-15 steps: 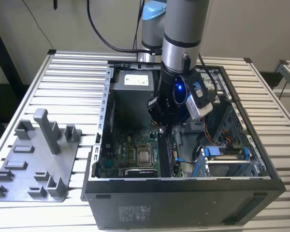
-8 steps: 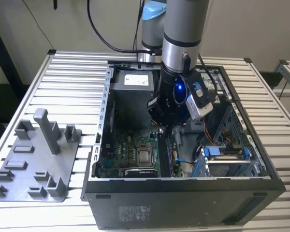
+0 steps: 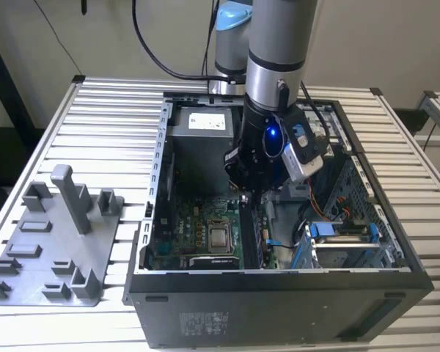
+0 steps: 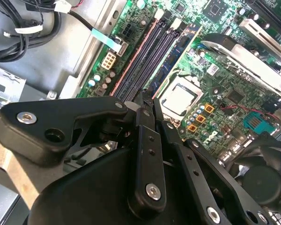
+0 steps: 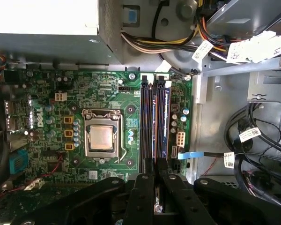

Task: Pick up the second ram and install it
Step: 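Insert the second ram into the second slot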

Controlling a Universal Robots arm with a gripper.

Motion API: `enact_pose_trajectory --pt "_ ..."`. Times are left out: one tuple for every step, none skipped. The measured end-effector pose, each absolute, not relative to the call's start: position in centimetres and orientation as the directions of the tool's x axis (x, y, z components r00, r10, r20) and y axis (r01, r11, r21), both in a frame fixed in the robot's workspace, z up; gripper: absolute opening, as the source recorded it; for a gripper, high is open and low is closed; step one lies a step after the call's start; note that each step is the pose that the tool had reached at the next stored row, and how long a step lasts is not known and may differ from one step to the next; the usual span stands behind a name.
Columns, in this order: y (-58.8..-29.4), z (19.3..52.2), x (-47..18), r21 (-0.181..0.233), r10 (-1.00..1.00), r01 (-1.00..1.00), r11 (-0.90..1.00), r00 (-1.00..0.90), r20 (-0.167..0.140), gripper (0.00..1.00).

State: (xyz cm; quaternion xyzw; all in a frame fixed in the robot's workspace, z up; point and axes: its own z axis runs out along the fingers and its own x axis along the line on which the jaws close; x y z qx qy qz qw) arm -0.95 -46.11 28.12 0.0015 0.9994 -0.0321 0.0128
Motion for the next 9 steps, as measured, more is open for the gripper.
enact_pose_trajectory --pt "-46.11 28.12 -0.95 -0.064 0.002 0.004 0.998 -1.000 -0.026 0.14" --pt "-46.11 28.12 -0.95 -0.064 0.002 0.004 0.998 -1.000 -0.026 0.14" --pt "-46.11 28.12 -0.95 -0.064 0.002 0.004 0.998 -1.000 -0.026 0.14" --pt "-46.11 28.12 -0.95 -0.064 0.002 0.004 0.998 -1.000 -0.025 0.14" --pt "-46.11 28.05 -0.95 -0.064 0.002 0.004 0.998 -1.000 -0.025 0.14" --pt "-46.10 27.87 -0.95 -0.064 0.003 0.004 0.998 -1.000 -0.025 0.14" --pt "-46.11 27.69 -0.95 -0.064 0.003 0.005 0.998 -1.000 -0.025 0.14" --pt "-46.11 27.51 -0.96 -0.064 0.004 0.006 0.998 -1.000 -0.025 0.14" --pt "-46.11 27.33 -0.95 -0.064 0.005 0.007 0.998 -1.000 -0.024 0.14"
